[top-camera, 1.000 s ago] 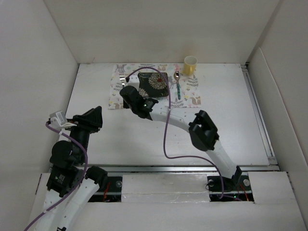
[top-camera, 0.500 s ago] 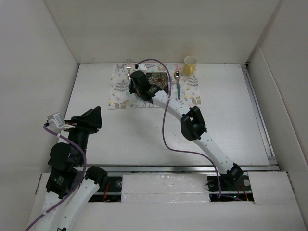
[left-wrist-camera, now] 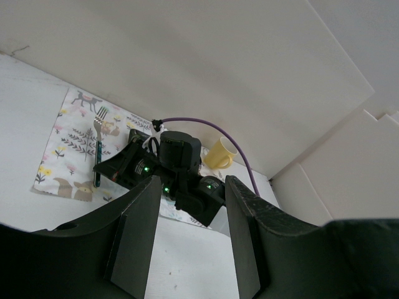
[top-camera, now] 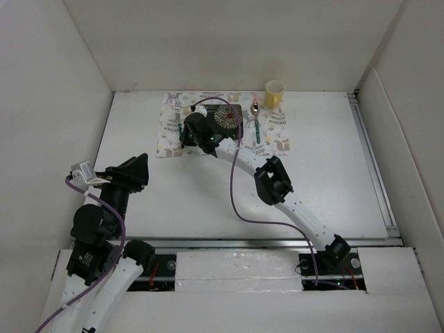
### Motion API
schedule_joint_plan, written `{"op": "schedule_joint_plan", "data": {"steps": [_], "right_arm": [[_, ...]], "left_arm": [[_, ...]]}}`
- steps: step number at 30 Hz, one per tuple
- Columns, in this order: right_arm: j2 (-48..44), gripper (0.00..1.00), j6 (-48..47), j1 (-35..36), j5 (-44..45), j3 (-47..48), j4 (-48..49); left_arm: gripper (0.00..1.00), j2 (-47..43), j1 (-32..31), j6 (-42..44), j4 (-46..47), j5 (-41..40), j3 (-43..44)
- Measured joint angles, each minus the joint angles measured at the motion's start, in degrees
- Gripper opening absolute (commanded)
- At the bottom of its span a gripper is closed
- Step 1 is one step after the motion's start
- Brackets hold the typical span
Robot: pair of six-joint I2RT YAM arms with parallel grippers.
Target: Set the dinner table for one person
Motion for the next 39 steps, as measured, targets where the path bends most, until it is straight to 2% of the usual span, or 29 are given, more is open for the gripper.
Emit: {"op": "schedule_joint_plan", "data": {"steps": [4, 9, 12, 20, 31, 36, 38, 39], "right_arm": [[0.0, 0.0, 1.51, -0.09, -0.11, 0.26, 1.01], [0.0, 0.1, 3.43, -0.22, -0.24, 0.26, 1.16], [0.0, 0.2, 4.24, -0.22, -0.24, 0.26, 1.42], [-0.02, 0.29, 5.11, -0.5, -0.66, -1.09, 3.32], [-0.72, 0.33, 5.73, -0.61, -1.09, -5.09, 6.16], [-4.94, 0.47, 4.13, -0.48, -0.63, -10.78, 7.39], [-8.52, 0.56, 2.56, -0.35, 0.0, -14.36, 7.63], [-10.88, 0.58, 1.73, -0.24, 0.46, -16.57, 7.82]], "left_arm": [[0.43, 0.0, -0.35, 0.04, 0.02, 0.22, 0.0], [0.46, 0.2, -0.61, 0.2, 0.0, 0.5, 0.0], [0.46, 0.31, -0.61, 0.35, 0.0, 0.63, 0.0], [0.46, 0.33, -0.61, 0.42, 0.0, 0.76, 0.0], [0.46, 0.33, -0.61, 0.44, -0.02, 0.74, 0.0], [0.46, 0.39, -0.61, 0.46, 0.0, 0.72, 0.0], [0.46, 0.52, -0.61, 0.48, -0.02, 0.7, 0.0], [0.46, 0.7, -0.61, 0.48, 0.0, 0.59, 0.0]]}}
